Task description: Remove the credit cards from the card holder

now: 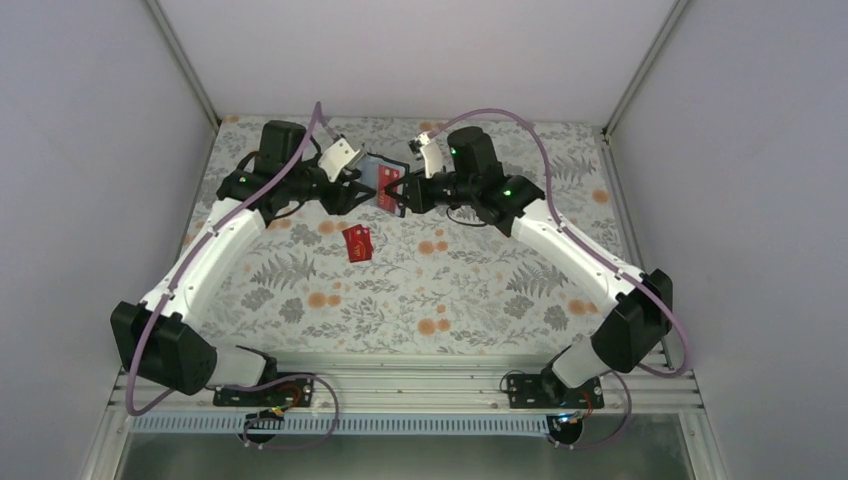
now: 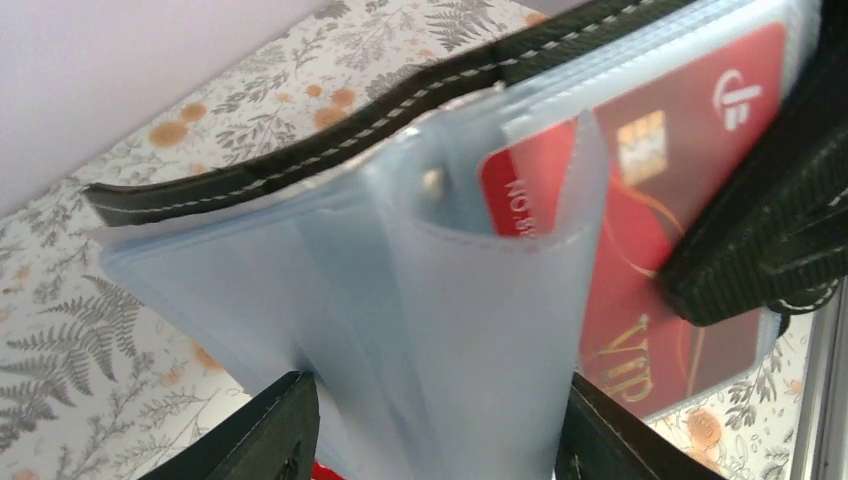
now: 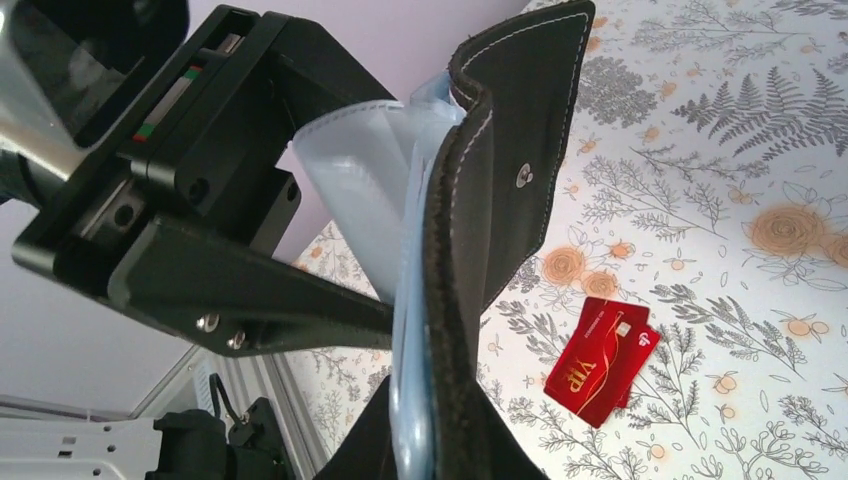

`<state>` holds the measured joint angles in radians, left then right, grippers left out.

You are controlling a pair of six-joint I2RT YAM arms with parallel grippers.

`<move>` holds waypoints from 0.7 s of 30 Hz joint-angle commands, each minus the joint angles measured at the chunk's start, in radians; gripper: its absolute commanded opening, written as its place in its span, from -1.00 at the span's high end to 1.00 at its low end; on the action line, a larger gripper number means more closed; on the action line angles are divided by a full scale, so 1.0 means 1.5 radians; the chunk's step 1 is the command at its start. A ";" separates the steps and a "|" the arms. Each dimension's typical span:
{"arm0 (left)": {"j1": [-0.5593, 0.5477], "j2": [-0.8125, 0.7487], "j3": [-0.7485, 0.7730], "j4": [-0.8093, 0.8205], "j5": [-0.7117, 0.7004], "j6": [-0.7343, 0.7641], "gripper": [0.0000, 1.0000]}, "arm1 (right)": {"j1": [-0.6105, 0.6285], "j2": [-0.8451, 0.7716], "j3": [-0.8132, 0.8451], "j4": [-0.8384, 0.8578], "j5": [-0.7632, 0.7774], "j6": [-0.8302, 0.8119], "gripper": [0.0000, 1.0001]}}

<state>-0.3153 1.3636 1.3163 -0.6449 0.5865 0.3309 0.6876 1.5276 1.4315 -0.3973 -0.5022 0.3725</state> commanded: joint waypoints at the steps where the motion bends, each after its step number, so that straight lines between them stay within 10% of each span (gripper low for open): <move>1: 0.017 -0.009 0.002 0.017 -0.039 0.005 -0.10 | 0.010 -0.058 -0.007 0.044 -0.111 -0.028 0.92; 13: 0.288 0.019 0.047 0.035 -0.025 0.019 -0.14 | -0.044 -0.099 -0.023 -0.041 0.019 -0.007 0.92; 21: 0.114 -0.083 0.110 -0.080 0.186 0.094 -0.14 | -0.029 0.018 0.079 -0.186 0.335 0.026 0.92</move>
<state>0.0608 1.3407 1.4334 -0.6601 0.6437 0.3828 0.6308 1.4811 1.4567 -0.5495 -0.2977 0.3813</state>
